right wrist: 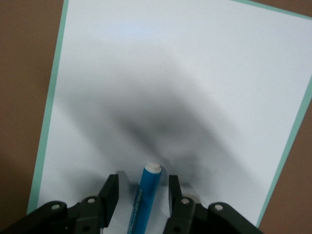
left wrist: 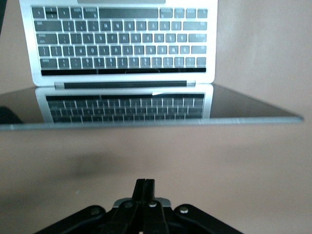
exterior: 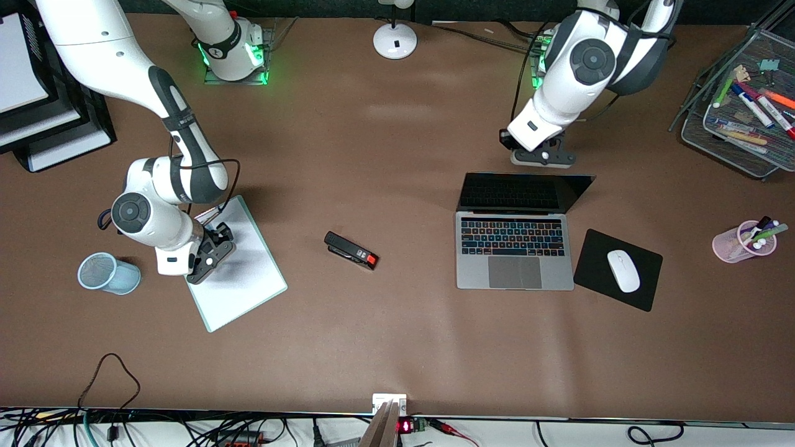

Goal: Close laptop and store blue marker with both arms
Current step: 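Grasp the blue marker with the right gripper while the left gripper reaches the lid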

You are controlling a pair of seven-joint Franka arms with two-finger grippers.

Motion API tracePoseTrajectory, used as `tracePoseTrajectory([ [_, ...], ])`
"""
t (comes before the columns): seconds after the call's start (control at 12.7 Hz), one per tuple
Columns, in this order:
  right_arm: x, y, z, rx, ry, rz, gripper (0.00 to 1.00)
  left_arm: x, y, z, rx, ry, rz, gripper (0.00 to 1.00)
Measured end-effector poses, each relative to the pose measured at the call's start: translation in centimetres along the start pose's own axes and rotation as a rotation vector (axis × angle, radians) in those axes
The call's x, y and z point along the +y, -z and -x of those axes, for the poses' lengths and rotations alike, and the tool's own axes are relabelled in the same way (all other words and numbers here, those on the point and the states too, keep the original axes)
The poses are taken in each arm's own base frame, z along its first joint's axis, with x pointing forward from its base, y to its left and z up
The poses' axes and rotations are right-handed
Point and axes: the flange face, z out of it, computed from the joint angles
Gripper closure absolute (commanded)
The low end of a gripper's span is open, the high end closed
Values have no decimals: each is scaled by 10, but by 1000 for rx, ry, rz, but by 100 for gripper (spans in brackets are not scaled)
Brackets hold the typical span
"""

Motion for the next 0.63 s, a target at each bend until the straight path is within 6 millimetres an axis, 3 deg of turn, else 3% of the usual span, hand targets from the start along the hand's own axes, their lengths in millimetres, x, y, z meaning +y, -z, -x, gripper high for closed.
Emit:
tracePoseTrajectory([
  [0.32,2,-7,0,-6,-2,-5,55,-4,-18,-13,33,-41,-32,100],
  [0.63,6,-14,3,-12,-10,-11,60,-3,-11,-21,105,-69,-38,100],
])
